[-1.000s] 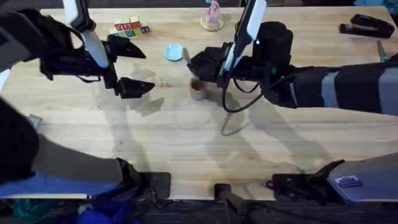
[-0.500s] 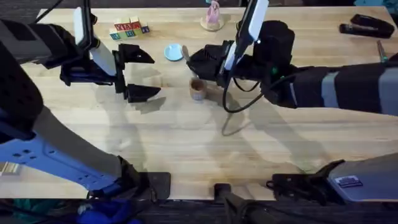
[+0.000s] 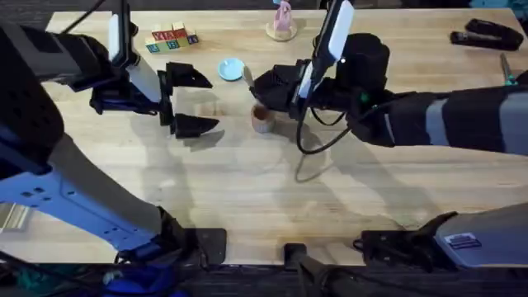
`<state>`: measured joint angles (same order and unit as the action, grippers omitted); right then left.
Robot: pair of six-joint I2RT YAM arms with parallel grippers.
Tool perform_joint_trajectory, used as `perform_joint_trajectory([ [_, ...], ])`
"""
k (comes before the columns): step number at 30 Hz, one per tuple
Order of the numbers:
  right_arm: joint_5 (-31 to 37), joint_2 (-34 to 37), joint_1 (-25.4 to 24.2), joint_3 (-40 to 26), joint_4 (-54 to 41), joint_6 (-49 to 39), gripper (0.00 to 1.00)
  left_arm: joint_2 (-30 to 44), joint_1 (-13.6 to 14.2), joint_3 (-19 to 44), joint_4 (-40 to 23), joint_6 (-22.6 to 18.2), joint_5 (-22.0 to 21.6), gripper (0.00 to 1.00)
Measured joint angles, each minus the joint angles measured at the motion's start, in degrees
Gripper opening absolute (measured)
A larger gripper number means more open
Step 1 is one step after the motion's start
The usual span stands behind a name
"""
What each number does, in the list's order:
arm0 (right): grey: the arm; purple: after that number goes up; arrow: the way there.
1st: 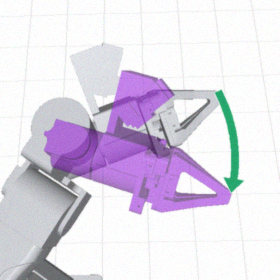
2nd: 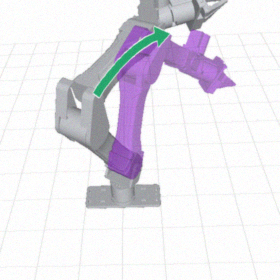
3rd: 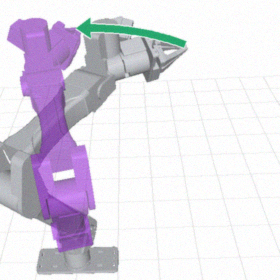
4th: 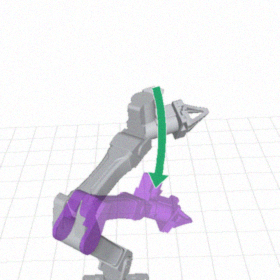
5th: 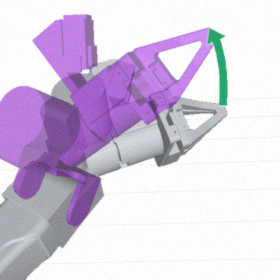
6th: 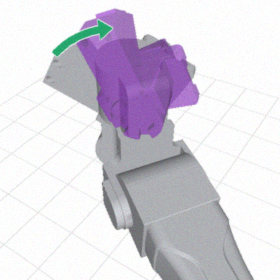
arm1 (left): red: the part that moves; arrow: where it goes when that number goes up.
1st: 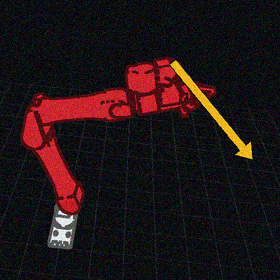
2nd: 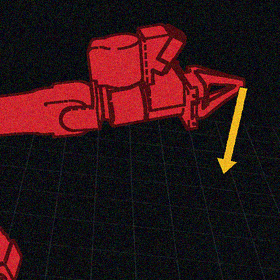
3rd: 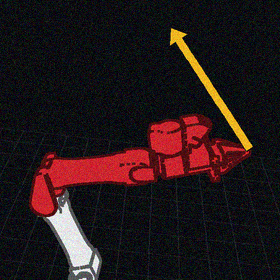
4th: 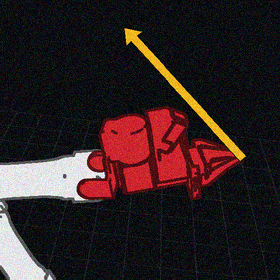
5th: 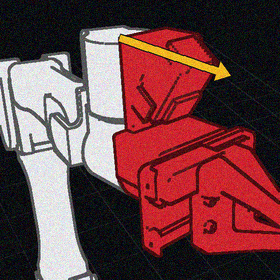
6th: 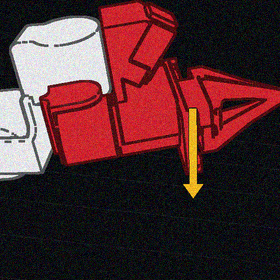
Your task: Pick up a utensil and set it on the pink plate, then put the other utensil in the container.
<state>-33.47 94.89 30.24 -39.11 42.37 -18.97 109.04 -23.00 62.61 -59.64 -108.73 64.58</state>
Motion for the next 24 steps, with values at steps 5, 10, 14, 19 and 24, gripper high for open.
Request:
perform_joint_trajectory([
  [5, 0.0, 0.0, 0.0, 1.1, 0.0, -1.0, 0.034, 1.2, 0.0, 0.0, 0.0, 0.0, 0.0, 0.993],
  [10, 0.0, 0.0, 0.0, 1.8, 0.0, -1.2, 0.034, 1.2, 0.0, 0.0, 0.0, 0.0, 0.1, 0.993],
  [14, 0.0, 0.0, 0.0, 1.9, 0.0, -1.2, 0.034, 1.2, 0.0, 0.0, 0.0, 0.0, 0.1, 0.993],
  [19, 0.0, 0.0, 0.0, 2.2, 0.0, -1.3, 0.034, 1.2, 0.0, 0.0, 0.0, 0.0, 0.1, 0.993],
  [24, 0.0, 1.3, 0.0, 2.2, 0.1, -1.3, 0.034, 1.2, 0.0, 0.0, 0.0, 0.0, 0.1, 0.993],
])
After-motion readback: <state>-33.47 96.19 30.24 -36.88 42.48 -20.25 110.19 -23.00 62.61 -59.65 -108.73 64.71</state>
